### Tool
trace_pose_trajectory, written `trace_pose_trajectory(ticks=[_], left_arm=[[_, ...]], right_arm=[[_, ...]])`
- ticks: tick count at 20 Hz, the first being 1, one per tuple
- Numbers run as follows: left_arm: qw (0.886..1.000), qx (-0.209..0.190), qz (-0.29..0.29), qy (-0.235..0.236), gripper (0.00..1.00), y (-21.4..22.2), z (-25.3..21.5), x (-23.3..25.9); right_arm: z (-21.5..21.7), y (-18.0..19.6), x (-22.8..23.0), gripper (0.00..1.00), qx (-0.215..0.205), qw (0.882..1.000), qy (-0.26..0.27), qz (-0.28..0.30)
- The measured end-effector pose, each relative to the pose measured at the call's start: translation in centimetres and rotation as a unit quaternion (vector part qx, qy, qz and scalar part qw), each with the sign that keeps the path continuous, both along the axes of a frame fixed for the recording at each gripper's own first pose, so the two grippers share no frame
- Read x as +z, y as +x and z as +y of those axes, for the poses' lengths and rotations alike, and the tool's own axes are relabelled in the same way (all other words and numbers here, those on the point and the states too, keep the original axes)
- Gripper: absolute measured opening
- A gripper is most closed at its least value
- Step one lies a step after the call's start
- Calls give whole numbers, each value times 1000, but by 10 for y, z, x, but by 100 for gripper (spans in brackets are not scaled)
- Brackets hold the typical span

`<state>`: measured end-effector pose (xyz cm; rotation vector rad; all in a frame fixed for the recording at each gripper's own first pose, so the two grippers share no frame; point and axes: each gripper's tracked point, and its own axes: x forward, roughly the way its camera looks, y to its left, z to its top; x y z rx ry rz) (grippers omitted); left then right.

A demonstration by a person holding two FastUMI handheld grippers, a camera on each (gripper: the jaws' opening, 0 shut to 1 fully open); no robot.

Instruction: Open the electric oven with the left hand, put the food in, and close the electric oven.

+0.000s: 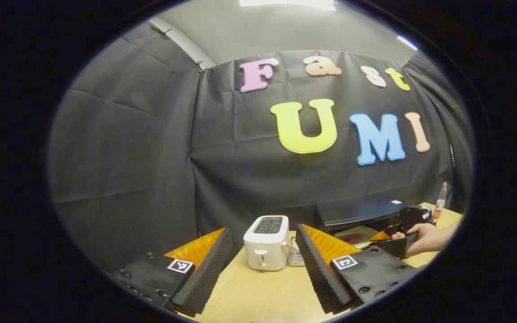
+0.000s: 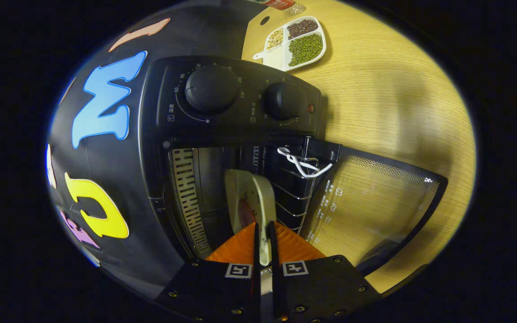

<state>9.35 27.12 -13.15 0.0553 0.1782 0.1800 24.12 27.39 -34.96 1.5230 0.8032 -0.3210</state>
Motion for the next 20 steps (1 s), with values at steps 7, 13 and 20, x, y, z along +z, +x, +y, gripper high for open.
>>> trace_pose_trajectory(ticks=[7, 13, 20], left_arm=[[999, -34, -5, -21, 97, 7, -46, -1], [996, -80, 10, -50, 100, 11, -111, -15], [986, -124, 64, -96, 100, 10, -176, -62]], right_arm=[[8, -35, 34, 97, 95, 994, -34, -46], [-12, -75, 78, 97, 201, 965, -112, -128], [-83, -129, 115, 97, 278, 895, -289, -194]])
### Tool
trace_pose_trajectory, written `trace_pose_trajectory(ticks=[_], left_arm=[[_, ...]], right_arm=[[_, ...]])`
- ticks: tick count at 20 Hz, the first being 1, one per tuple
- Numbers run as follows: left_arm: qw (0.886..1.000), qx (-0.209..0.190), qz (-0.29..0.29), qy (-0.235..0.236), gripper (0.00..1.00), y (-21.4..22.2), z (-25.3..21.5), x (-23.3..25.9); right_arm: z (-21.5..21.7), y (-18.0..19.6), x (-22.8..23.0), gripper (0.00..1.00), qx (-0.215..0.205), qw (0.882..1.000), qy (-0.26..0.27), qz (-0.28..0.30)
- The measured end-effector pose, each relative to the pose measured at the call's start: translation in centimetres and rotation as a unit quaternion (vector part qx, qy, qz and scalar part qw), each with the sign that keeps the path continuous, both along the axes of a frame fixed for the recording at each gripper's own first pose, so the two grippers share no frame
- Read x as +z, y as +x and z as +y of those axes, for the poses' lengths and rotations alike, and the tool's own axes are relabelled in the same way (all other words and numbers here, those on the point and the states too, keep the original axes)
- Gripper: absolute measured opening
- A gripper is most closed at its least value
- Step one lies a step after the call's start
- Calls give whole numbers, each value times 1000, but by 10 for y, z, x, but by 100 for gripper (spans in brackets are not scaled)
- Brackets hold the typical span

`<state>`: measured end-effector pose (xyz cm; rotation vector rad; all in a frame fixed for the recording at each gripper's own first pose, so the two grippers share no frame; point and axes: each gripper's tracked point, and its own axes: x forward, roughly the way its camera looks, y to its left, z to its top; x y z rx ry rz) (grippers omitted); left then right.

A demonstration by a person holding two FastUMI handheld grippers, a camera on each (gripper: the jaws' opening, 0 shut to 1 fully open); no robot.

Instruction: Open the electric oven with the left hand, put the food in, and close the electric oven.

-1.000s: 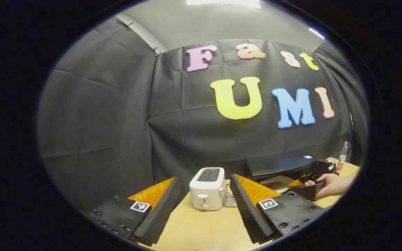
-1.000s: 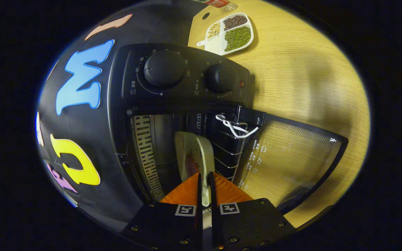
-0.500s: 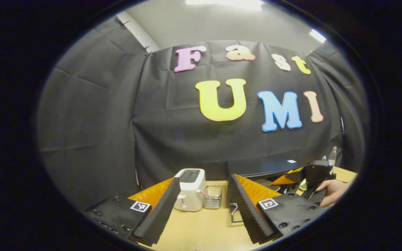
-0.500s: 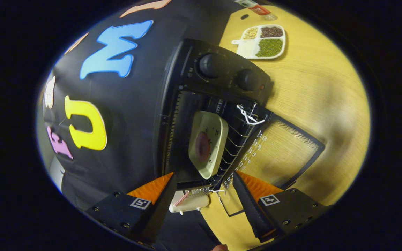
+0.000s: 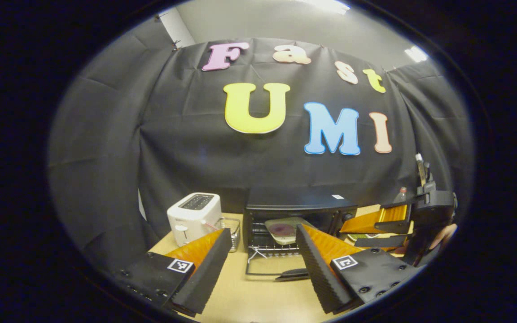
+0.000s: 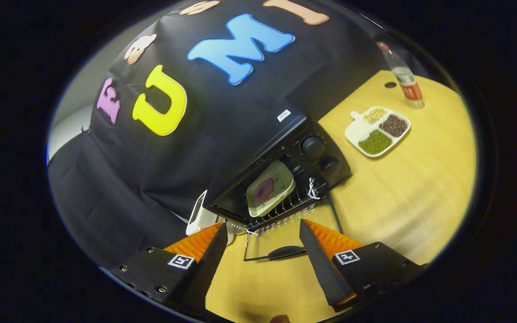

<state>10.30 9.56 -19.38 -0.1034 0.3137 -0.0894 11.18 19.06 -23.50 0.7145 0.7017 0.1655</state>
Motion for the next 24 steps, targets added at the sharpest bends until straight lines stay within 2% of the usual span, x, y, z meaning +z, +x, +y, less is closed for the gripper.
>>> trace_pose_trajectory(ticks=[1, 3, 8, 10, 11, 13, 18, 19, 20, 21, 24], left_arm=[[1000, -7, 9, -2, 97, -1, -8, -9], [999, -18, 31, -6, 97, -3, -22, -27], [995, -39, 86, -8, 100, -7, -49, -87], [993, -49, 112, -4, 91, -8, -59, -112], [991, -55, 123, -5, 100, -9, -65, -122], [988, -67, 141, -5, 97, -9, -74, -140], [977, -92, 190, 0, 97, -8, -98, -192], [975, -92, 202, -4, 100, -9, -101, -204], [973, -91, 210, -8, 97, -6, -104, -211], [972, -89, 216, -10, 100, -3, -106, -218], [970, -84, 230, -7, 97, 6, -107, -237]], right_arm=[[-12, -5, 5, 97, 0, 1000, -26, -14], [-31, -16, 17, 97, 3, 997, -65, -36], [-73, -35, 36, 98, -2, 987, -141, -81], [-90, -42, 43, 98, -6, 980, -174, -100], [-99, -46, 44, 98, -11, 976, -190, -105], [-119, -53, 52, 98, -29, 969, -217, -115], [-161, -66, 72, 97, -73, 945, -284, -142], [-167, -70, 76, 97, -78, 939, -299, -148], [-171, -71, 82, 98, -83, 933, -314, -156], [-174, -74, 84, 98, -85, 926, -331, -161], [-168, -79, 88, 98, -71, 912, -367, -169]])
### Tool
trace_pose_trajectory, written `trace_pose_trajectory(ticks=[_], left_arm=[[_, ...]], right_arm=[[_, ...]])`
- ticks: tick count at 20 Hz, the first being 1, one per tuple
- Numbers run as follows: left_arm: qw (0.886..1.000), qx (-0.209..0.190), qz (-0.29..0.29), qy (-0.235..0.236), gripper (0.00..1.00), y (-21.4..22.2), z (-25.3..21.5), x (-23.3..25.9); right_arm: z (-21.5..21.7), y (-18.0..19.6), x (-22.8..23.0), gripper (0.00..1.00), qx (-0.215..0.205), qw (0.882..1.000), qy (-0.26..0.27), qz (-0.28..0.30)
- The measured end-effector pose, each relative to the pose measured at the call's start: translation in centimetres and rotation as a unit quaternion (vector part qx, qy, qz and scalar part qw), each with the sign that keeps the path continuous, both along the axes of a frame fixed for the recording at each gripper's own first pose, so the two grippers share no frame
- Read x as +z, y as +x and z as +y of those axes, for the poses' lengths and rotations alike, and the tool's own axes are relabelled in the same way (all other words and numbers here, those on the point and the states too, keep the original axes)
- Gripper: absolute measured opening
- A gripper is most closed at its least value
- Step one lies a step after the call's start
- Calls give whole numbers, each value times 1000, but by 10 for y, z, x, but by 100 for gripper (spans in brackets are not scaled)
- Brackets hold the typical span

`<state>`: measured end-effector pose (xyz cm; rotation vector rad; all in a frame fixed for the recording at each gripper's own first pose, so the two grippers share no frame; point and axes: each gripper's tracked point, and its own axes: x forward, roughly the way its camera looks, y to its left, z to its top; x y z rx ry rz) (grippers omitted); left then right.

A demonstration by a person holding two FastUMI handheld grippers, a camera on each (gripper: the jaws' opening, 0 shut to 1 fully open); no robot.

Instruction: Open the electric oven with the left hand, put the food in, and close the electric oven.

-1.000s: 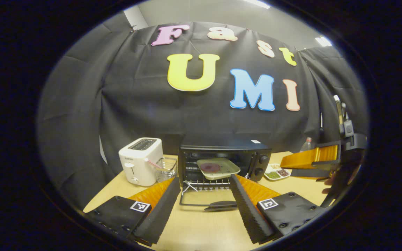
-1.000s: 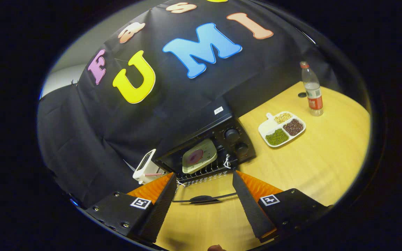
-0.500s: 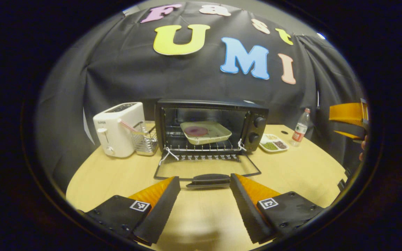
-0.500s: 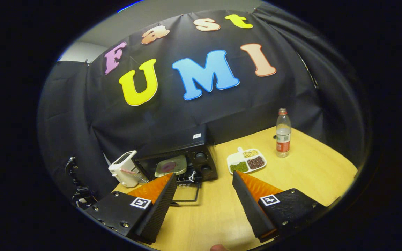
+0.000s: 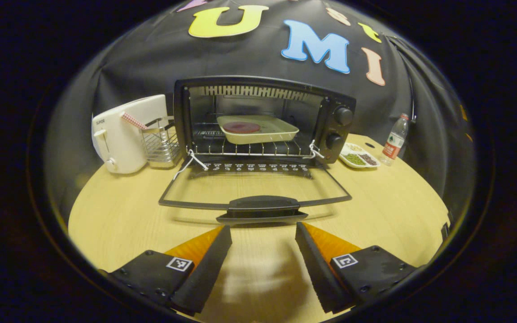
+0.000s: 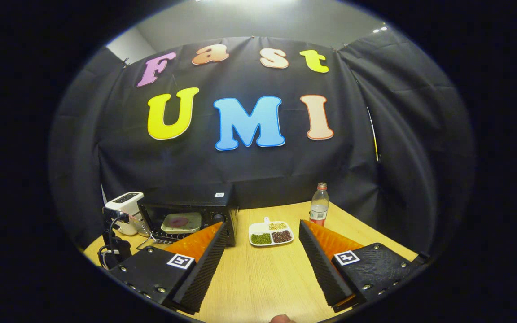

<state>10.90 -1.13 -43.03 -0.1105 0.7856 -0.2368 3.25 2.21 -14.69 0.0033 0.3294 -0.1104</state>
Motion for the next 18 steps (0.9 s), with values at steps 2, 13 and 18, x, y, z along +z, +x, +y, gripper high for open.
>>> trace_pose_trajectory(ticks=[2, 13, 18], left_arm=[[1000, 1, 6, 7, 97, 5, 0, -9], [999, 20, -33, 38, 95, 10, 2, 8], [989, 12, -127, 73, 95, 38, 2, 70]], right_arm=[[7, -1, 0, 98, 8, 1000, -6, 3], [12, 13, -15, 98, 21, 1000, 4, 16], [21, 21, -24, 98, 43, 999, 10, 24]])
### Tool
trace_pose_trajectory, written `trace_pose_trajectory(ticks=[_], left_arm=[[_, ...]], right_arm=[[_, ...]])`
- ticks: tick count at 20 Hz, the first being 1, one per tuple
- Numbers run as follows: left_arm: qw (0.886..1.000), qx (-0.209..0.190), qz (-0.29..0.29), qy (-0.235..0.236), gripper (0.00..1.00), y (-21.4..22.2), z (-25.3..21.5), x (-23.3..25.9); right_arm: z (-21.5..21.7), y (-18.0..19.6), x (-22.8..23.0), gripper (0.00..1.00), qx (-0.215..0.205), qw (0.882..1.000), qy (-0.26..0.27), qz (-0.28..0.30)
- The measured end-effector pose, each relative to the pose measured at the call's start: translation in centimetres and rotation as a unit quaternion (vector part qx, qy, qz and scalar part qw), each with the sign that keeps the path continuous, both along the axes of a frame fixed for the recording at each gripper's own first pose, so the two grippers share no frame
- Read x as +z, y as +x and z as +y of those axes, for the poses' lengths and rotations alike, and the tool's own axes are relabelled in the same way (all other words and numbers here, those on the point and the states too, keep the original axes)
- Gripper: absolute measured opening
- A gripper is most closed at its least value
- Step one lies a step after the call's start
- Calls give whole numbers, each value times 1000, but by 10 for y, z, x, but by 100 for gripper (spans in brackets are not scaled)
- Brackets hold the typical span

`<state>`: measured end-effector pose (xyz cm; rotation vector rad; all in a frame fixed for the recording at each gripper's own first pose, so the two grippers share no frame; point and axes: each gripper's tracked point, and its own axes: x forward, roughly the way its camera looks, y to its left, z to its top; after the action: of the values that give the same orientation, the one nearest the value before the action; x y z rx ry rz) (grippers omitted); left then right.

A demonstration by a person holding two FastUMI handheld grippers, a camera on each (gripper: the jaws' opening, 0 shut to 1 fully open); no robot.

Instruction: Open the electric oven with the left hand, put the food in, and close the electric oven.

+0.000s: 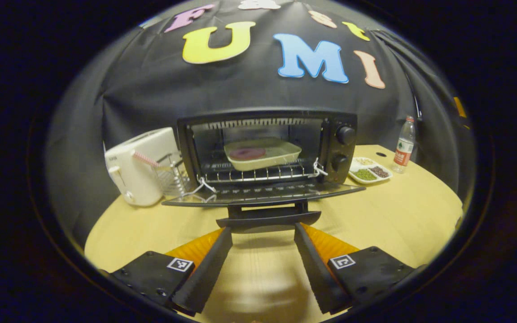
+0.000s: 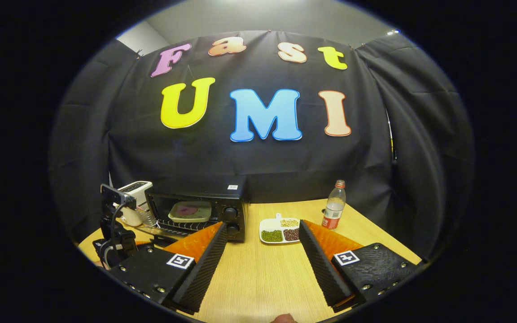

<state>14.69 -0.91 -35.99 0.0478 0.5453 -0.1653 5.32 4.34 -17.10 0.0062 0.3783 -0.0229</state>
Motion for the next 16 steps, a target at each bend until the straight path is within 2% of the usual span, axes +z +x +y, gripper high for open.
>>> trace_pose_trajectory(ticks=[3, 4, 5, 6, 8, 9, 12, 15, 16], left_arm=[[999, 3, -35, -11, 99, 31, 2, 29], [999, 6, -42, -16, 95, 41, 3, 37], [999, 8, -50, -18, 95, 48, 4, 43], [998, 9, -59, -17, 99, 56, 5, 51], [997, 6, -79, -11, 93, 70, 2, 68], [996, 4, -90, -12, 90, 68, 1, 81], [991, -6, -130, -21, 99, 56, -9, 136], [986, -1, -164, -29, 99, 27, -20, 190], [984, 10, -174, -32, 94, 16, -22, 206]], right_arm=[[5, 6, -3, 98, 8, 1000, 3, 4], [6, 7, -5, 98, 11, 1000, 5, 5], [7, 7, -5, 98, 13, 1000, 7, 6], [7, 8, -4, 98, 14, 1000, 8, 6], [0, 16, -1, 98, 13, 1000, 9, 1], [-2, 16, 4, 98, 12, 1000, 14, -2], [-9, 14, 23, 98, 12, 999, 39, -23], [-29, 7, 35, 98, 19, 998, 42, -40], [-37, 5, 38, 98, 25, 998, 42, -43]])
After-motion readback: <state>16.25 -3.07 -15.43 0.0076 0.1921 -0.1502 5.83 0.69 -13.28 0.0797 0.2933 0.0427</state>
